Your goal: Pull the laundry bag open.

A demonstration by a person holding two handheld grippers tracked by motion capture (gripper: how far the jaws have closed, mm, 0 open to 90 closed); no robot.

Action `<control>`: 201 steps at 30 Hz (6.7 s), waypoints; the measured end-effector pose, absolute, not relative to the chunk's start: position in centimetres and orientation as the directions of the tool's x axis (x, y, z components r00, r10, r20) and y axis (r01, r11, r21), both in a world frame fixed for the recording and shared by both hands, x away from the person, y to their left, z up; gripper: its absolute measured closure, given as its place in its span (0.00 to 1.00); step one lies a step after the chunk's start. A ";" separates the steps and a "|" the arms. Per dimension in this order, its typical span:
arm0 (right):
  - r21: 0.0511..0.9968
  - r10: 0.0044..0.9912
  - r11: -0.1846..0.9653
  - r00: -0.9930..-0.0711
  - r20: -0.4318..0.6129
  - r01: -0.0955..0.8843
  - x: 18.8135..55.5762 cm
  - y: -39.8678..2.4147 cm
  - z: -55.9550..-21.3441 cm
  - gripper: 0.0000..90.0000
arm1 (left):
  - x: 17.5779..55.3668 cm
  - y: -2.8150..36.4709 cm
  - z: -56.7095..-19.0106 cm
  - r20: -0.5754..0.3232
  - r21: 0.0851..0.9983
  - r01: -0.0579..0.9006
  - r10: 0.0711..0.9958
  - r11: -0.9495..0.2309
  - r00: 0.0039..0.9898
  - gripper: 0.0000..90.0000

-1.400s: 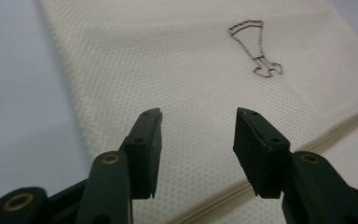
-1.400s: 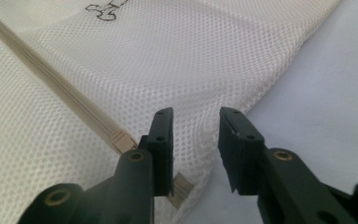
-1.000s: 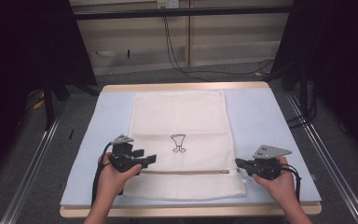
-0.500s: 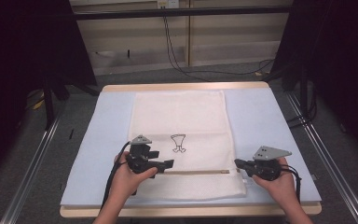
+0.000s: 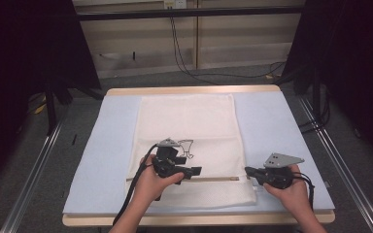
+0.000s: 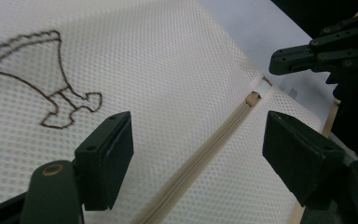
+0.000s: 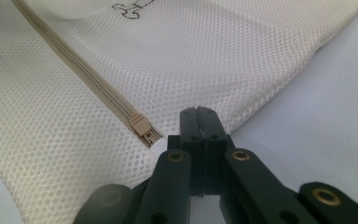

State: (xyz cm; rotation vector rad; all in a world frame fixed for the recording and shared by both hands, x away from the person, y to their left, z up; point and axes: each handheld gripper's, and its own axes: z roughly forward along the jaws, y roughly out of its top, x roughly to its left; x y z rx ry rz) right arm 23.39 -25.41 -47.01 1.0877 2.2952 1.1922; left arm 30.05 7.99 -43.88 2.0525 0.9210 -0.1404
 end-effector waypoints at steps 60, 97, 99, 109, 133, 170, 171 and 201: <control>0.752 0.746 0.397 -0.662 0.070 0.526 23.2 -24.4 -48.4 1.00 | 30.5 -2.9 -47.8 -0.655 0.409 0.843 0.530 -0.350 0.538 0.77; 0.746 0.751 0.389 -0.655 0.082 0.540 23.3 -24.4 -48.4 1.00 | 30.6 -3.9 -48.8 -0.713 0.326 0.905 0.557 -0.275 0.426 0.97; 0.746 0.747 0.397 -0.660 0.075 0.534 23.2 -24.3 -48.4 1.00 | 30.6 -3.9 -48.8 -0.715 0.323 0.907 0.559 -0.269 0.420 0.97; 0.751 0.746 0.396 -0.662 0.071 0.528 23.2 -24.4 -48.5 1.00 | 30.8 -3.6 -48.5 -0.714 0.303 0.912 0.569 -0.275 0.409 0.97; 0.757 0.745 0.381 -0.662 0.089 0.531 23.2 -24.5 -48.6 1.00 | 31.4 -1.3 -47.6 -0.713 0.294 0.903 0.558 -0.313 0.425 0.97; 0.756 0.743 0.384 -0.664 0.088 0.530 23.2 -24.5 -48.6 1.00 | 32.1 2.8 -47.3 -0.713 0.298 0.901 0.554 -0.314 0.429 0.97; 0.755 0.743 0.382 -0.663 0.091 0.532 23.2 -24.5 -48.6 1.00 | 32.1 2.8 -47.4 -0.715 0.298 0.900 0.550 -0.318 0.431 0.97; 0.757 0.744 0.383 -0.663 0.087 0.530 23.2 -24.4 -48.6 1.00 | 32.1 4.1 -47.1 -0.697 0.306 0.894 0.563 -0.328 0.445 0.97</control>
